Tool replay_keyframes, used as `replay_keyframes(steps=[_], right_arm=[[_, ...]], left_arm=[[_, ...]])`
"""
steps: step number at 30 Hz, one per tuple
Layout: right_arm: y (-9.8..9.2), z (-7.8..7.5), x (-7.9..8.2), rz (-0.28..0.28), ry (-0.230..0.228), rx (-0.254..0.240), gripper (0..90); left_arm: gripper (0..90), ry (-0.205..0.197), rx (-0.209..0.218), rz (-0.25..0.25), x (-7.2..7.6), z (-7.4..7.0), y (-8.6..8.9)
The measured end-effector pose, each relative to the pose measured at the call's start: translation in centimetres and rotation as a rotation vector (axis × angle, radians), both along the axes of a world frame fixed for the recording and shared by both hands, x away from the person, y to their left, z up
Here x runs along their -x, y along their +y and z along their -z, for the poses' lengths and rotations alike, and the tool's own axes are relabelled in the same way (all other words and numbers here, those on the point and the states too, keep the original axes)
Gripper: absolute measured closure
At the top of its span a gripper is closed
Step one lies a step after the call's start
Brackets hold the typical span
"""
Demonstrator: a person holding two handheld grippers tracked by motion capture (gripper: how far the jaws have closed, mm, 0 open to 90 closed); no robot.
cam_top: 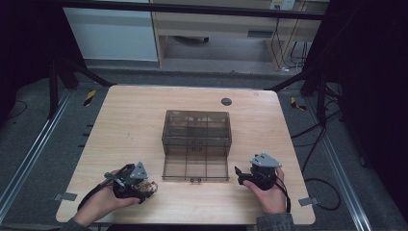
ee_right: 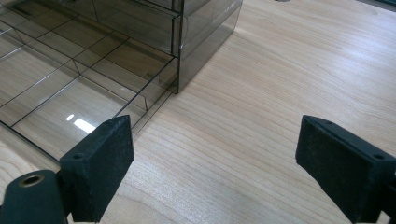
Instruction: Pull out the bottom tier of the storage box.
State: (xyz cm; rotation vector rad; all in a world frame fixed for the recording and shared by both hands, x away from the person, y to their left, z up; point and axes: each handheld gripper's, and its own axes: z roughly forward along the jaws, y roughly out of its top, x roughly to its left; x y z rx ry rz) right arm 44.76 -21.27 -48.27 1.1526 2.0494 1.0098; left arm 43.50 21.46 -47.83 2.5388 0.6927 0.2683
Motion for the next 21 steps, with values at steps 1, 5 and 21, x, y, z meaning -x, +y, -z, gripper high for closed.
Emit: replay_keyframes(steps=[1, 5, 21], right_arm=[[0.01, -0.01, 0.0, 0.001, -0.001, -0.002, 11.8], [-0.01, 0.03, 0.03, 0.002, 0.003, -0.004, 12.0], [0.27, 0.11, 0.02, -0.004, 0.005, 0.006, 14.1]], left_arm=[[37.8, 0.001, 0.002, -0.005, -0.02, 0.04, 0.01], [46.7, 0.024, 0.02, -0.005, -0.13, 0.14, 0.13], [80.2, 0.032, 0.04, -0.031, -0.39, -0.27, 0.68]])
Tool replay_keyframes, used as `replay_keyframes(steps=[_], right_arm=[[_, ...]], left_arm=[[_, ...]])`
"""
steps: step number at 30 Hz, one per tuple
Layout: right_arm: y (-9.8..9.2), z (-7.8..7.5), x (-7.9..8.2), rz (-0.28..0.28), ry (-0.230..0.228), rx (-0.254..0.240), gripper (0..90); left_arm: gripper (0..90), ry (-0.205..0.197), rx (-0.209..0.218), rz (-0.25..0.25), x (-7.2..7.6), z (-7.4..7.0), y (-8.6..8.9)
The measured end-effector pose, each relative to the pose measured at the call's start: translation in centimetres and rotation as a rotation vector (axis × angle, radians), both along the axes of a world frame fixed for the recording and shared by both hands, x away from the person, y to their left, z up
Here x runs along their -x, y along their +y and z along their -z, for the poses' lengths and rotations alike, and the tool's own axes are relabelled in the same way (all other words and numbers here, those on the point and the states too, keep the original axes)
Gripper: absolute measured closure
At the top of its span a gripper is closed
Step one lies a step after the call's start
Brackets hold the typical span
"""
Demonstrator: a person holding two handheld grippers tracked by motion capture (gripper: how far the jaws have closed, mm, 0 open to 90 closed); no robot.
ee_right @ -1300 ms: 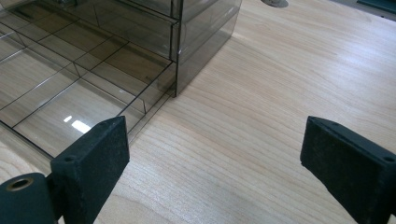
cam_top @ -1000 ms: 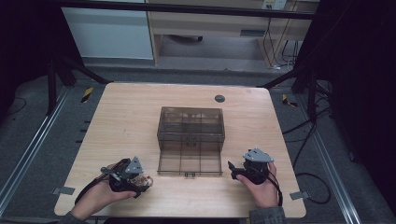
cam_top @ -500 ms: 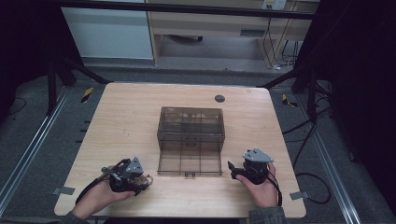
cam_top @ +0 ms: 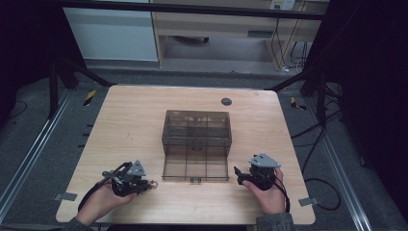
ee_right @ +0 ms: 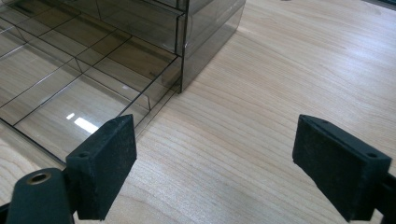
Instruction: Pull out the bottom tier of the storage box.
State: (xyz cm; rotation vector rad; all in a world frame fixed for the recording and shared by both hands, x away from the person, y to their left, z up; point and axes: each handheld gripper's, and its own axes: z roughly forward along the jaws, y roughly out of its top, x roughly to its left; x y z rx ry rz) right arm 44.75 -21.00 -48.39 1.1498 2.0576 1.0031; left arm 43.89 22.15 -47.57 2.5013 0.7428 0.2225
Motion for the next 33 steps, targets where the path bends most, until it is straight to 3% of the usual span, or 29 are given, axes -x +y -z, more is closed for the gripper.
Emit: replay_keyframes(steps=[5, 17, 24, 28, 29, 30, 31, 33], right_arm=[[0.0, 0.0, 0.0, 0.0, 0.002, 0.0, 14.1], [-0.1, 0.0, 0.0, -0.004, -0.008, -0.009, 13.7], [0.0, 0.0, 0.0, -0.002, -0.006, -0.005, 13.7], [-0.1, 0.1, 0.0, 0.0, -0.003, -0.006, 13.7], [-0.1, 0.1, -0.1, -0.001, -0.003, -0.003, 13.7], [-0.1, 0.1, -0.1, -0.001, -0.004, -0.001, 13.7], [-0.1, 0.1, -0.1, -0.002, -0.005, -0.003, 13.7], [-0.2, 0.0, -0.1, 0.001, -0.01, -0.002, 13.8]], left_arm=[[81.4, 0.001, 0.003, 0.003, 0.0, -0.4, 0.3], [82.0, -0.059, 0.039, 0.025, 0.7, -2.8, 0.0], [82.1, -0.062, 0.071, 0.02, 0.7, -3.8, 0.2], [82.2, -0.081, 0.072, 0.035, 0.5, -4.7, -0.2], [82.2, -0.104, 0.074, 0.053, 0.2, -5.0, -0.4], [82.2, -0.088, 0.061, 0.044, 0.3, -5.3, -0.5], [82.2, -0.111, 0.063, 0.053, 0.1, -5.6, -0.7], [82.3, -0.099, 0.065, 0.04, -0.1, -6.4, -0.8]])
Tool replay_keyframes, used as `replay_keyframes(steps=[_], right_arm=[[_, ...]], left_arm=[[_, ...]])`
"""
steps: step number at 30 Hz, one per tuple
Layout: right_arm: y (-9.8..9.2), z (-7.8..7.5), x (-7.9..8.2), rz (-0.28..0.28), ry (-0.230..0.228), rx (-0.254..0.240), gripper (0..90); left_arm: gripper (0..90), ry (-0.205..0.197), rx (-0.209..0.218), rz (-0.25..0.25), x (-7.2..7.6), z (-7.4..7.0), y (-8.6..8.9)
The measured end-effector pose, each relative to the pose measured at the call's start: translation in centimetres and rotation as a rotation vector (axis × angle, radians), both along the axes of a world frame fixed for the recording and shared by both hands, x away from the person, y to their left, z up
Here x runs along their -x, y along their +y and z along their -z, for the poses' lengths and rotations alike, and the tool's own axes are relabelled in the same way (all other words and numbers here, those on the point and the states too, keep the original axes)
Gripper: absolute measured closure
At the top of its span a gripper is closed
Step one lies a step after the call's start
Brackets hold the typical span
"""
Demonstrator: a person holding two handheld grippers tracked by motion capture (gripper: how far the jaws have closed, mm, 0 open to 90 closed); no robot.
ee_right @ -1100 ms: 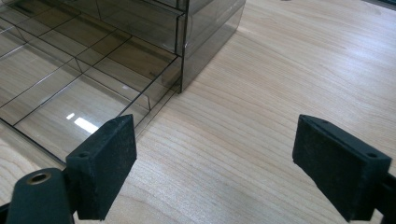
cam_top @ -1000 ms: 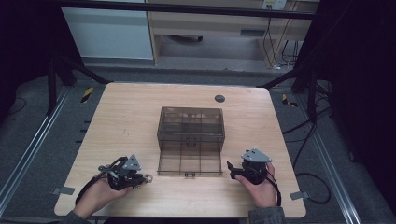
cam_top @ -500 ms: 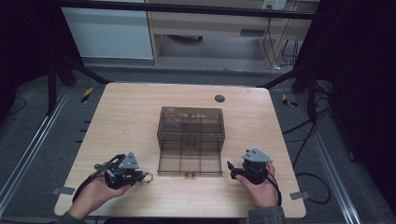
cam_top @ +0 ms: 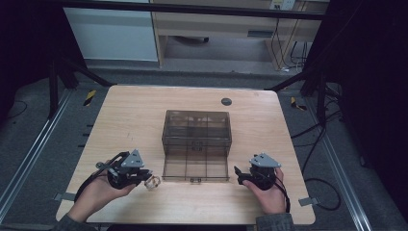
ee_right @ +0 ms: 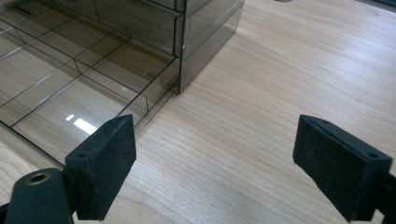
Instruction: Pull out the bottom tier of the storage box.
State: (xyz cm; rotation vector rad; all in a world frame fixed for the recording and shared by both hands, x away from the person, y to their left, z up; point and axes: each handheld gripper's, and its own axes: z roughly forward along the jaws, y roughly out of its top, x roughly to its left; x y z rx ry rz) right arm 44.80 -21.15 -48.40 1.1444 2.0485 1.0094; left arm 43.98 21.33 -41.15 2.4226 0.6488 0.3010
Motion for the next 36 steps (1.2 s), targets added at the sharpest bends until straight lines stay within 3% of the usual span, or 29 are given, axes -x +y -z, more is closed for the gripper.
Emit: replay_keyframes(steps=[1, 2, 3, 9, 13, 27, 36], right_arm=[[0.0, 0.0, 0.0, 0.001, 0.0, -0.005, 13.8], [0.0, 0.0, 0.0, 0.001, 0.001, -0.005, 13.8], [-0.1, 0.0, 0.0, 0.001, 0.002, -0.006, 13.8], [-0.2, 0.0, 0.1, 0.007, -0.003, -0.01, 14.2], [-0.3, -0.1, 0.1, 0.006, -0.001, -0.015, 14.1], [-0.4, 0.0, 0.1, 0.016, 0.008, -0.02, 14.0], [-0.5, 0.1, 0.1, 0.015, 0.006, -0.021, 14.1]], left_arm=[[82.2, -0.008, 0.003, -0.001, -0.2, -0.4, 0.0], [82.3, 0.015, 0.013, -0.011, -0.2, -0.7, 0.0], [82.3, -0.003, 0.015, 0.001, -0.5, -1.1, -0.1], [82.3, 0.005, -0.001, 0.007, -1.1, -1.7, -0.3], [82.3, -0.004, 0.021, 0.005, -1.2, -2.6, -0.1], [82.3, -0.058, 0.031, 0.008, -1.0, -6.0, -0.3], [82.3, -0.065, 0.034, 0.017, -1.2, -7.3, -0.6]])
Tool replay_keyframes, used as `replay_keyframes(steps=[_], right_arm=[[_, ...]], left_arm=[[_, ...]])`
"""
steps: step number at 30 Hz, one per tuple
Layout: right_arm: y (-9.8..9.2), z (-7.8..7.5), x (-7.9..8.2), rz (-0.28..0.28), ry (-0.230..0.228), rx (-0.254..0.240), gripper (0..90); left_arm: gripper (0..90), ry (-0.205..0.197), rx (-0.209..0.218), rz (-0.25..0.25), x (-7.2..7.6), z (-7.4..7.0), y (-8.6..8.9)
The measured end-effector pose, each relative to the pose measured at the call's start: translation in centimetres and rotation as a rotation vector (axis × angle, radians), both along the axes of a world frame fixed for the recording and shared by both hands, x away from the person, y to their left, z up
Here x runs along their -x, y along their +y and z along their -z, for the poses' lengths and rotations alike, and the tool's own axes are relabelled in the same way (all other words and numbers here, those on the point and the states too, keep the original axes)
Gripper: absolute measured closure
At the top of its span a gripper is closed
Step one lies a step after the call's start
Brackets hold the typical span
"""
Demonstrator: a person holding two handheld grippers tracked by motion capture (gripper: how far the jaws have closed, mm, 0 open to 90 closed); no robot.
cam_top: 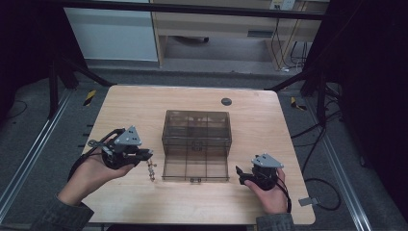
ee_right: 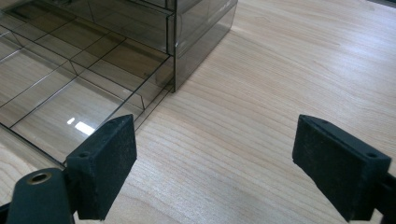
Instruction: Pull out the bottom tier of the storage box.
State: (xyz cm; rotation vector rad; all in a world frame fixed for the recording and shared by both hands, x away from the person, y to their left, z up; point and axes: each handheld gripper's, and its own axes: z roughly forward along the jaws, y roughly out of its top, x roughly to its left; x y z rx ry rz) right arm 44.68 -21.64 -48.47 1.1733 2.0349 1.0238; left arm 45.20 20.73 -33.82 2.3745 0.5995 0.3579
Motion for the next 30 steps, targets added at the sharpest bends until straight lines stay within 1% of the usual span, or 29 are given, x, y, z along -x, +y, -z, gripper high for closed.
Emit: replay_keyframes(steps=[1, 3, 7, 11, 12, 16, 19, 22, 25, 30], right_arm=[[0.0, 0.0, 0.0, 0.002, 0.005, -0.002, 14.1], [0.0, 0.0, 0.0, 0.001, -0.001, -0.001, 14.1], [-0.1, 0.0, 0.0, 0.006, 0.001, -0.005, 14.1], [-0.1, 0.0, 0.0, 0.008, 0.008, -0.01, 14.4], [-0.1, -0.1, 0.0, 0.009, 0.007, -0.01, 14.4], [-0.1, -0.1, 0.0, 0.012, 0.003, -0.008, 14.6], [-0.1, -0.1, 0.0, 0.014, 0.002, -0.01, 14.7], [-0.1, -0.1, 0.0, 0.02, -0.002, -0.013, 14.6], [-0.2, -0.1, 0.0, 0.021, -0.001, -0.015, 14.6], [-0.1, -0.1, 0.0, 0.024, 0.0, -0.016, 14.7]], left_arm=[[82.3, -0.003, -0.002, 0.0, -0.1, -0.2, 0.0], [82.3, -0.009, 0.006, -0.002, -0.1, -0.4, -0.2], [82.3, -0.021, 0.007, 0.003, -0.1, -1.1, -0.4], [82.3, -0.027, 0.001, 0.009, -0.3, -1.6, -0.8], [82.3, -0.03, 0.006, 0.008, -0.4, -1.6, -0.9], [82.3, -0.028, -0.003, 0.017, -0.6, -1.7, -1.2], [82.3, -0.033, 0.004, 0.02, -0.7, -1.8, -1.4], [82.3, -0.034, 0.002, 0.025, -0.8, -2.0, -1.7], [82.3, -0.038, 0.012, 0.027, -1.0, -2.1, -2.0], [82.3, -0.038, 0.005, 0.045, -1.2, -2.2, -2.8]])
